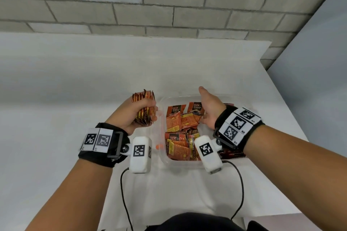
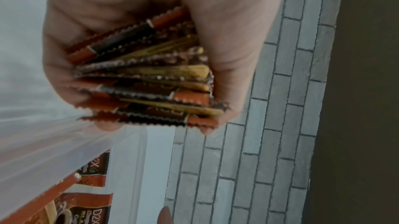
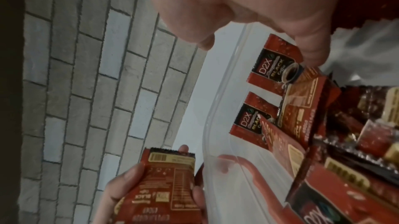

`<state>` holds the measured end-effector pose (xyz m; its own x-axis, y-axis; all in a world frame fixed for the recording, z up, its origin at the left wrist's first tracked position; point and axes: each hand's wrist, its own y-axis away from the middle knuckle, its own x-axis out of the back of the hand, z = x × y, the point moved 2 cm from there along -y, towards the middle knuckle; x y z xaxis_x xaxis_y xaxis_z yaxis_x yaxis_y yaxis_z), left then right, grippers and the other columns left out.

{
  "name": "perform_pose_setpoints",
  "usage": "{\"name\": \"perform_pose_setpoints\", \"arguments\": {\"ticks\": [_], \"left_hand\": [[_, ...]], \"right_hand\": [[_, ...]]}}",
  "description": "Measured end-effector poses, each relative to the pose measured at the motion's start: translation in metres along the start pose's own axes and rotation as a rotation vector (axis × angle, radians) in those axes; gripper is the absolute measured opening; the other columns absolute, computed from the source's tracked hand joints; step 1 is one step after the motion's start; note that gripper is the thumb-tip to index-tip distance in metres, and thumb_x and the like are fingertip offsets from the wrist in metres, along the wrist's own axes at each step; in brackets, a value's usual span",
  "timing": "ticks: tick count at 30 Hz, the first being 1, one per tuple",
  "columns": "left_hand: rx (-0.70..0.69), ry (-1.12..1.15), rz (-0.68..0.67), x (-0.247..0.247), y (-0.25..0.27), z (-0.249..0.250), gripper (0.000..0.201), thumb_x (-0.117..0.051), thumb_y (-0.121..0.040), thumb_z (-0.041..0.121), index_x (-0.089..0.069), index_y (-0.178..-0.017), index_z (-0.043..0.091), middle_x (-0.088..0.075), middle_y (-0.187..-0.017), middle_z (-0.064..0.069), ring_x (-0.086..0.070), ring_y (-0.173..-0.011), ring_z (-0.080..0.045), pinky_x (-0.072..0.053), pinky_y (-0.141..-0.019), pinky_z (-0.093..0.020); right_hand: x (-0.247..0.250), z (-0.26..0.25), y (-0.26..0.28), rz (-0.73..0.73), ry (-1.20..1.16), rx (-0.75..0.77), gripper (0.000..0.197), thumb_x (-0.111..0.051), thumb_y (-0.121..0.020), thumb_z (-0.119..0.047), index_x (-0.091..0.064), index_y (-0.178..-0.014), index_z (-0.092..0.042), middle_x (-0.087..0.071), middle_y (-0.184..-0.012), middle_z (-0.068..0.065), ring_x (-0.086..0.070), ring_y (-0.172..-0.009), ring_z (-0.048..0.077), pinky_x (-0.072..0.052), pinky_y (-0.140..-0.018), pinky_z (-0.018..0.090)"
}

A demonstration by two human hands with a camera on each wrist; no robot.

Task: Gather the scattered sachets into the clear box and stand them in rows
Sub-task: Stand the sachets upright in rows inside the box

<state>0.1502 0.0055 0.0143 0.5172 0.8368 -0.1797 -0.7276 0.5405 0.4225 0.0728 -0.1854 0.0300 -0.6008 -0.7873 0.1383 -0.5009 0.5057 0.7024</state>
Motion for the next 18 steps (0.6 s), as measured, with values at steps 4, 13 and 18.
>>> {"name": "perform_pose_setpoints", "arguments": {"ticks": [4, 13, 18], "left_hand": [[0.006, 0.018, -0.011, -0.001, -0.001, 0.000, 0.030, -0.067, -0.064, 0.025, -0.060, -0.090, 0.012, -0.069, -0.081, -0.007, -0.064, -0.065, -0.021, -0.052, -0.057, -0.028], [0.022, -0.011, 0.006, -0.001, 0.001, 0.000, 0.004, -0.057, -0.090, 0.014, -0.060, -0.088, 0.012, -0.064, -0.081, -0.008, -0.063, -0.063, -0.018, -0.050, -0.059, -0.028], [0.023, -0.011, 0.008, -0.003, 0.002, 0.001, 0.003, -0.058, -0.090, 0.015, -0.059, -0.092, 0.012, -0.064, -0.084, -0.010, -0.062, -0.065, -0.019, -0.049, -0.063, -0.030]], "right_hand": [[-0.007, 0.004, 0.000, -0.031, 0.065, -0.039, 0.070, -0.036, -0.096, -0.057, -0.019, -0.151, -0.017, -0.031, -0.152, 0.011, -0.034, -0.135, 0.035, -0.034, -0.106, 0.049], [-0.020, 0.007, 0.001, -0.044, 0.166, -0.039, 0.072, -0.036, -0.094, -0.060, -0.027, -0.148, -0.015, -0.038, -0.147, 0.015, -0.041, -0.130, 0.036, -0.037, -0.106, 0.054], [-0.026, 0.010, 0.003, -0.071, 0.263, -0.008, 0.070, -0.033, -0.097, -0.056, -0.030, -0.147, -0.007, -0.036, -0.149, 0.012, -0.034, -0.135, 0.032, -0.030, -0.111, 0.050]]}}
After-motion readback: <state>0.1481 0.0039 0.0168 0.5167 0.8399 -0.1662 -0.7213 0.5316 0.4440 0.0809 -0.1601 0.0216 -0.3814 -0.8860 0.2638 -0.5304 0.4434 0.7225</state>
